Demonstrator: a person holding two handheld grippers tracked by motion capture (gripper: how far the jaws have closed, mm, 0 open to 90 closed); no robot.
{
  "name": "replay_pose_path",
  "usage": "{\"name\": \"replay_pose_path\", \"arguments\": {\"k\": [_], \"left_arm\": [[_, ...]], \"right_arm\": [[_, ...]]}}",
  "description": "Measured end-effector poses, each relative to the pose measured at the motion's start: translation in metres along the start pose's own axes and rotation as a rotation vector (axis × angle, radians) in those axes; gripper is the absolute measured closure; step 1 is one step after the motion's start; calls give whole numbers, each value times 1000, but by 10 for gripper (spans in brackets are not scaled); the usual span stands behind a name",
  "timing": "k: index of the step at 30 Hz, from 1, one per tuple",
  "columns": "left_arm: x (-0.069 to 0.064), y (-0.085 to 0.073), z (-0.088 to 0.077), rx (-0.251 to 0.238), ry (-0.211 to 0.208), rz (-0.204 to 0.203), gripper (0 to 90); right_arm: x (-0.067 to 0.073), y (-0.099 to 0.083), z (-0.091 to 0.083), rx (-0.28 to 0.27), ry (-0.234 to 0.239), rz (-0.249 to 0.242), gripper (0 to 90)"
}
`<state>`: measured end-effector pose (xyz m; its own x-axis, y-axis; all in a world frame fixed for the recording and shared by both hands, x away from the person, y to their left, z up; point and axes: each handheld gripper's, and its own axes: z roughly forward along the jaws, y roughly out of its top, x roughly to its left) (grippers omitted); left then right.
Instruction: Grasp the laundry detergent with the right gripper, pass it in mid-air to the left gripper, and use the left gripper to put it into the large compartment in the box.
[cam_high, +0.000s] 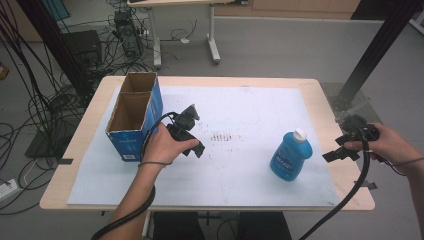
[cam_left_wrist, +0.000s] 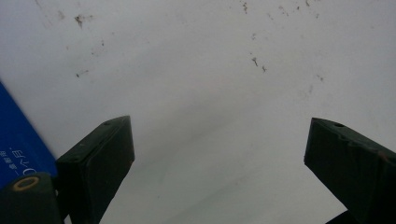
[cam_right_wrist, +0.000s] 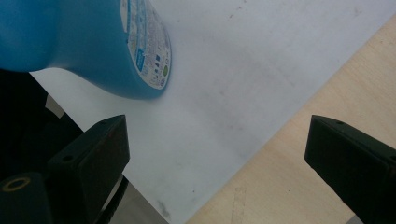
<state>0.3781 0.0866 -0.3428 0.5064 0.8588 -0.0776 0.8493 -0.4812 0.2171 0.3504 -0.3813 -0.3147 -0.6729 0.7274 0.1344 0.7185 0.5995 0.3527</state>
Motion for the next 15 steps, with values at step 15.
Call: {"name": "replay_pose_path", "arguments": {"k": [15], "left_arm": [[-6,-9,2,-22,-31,-4,88]], "right_arm": [[12,-13,7,5,26,-17,64]]}}
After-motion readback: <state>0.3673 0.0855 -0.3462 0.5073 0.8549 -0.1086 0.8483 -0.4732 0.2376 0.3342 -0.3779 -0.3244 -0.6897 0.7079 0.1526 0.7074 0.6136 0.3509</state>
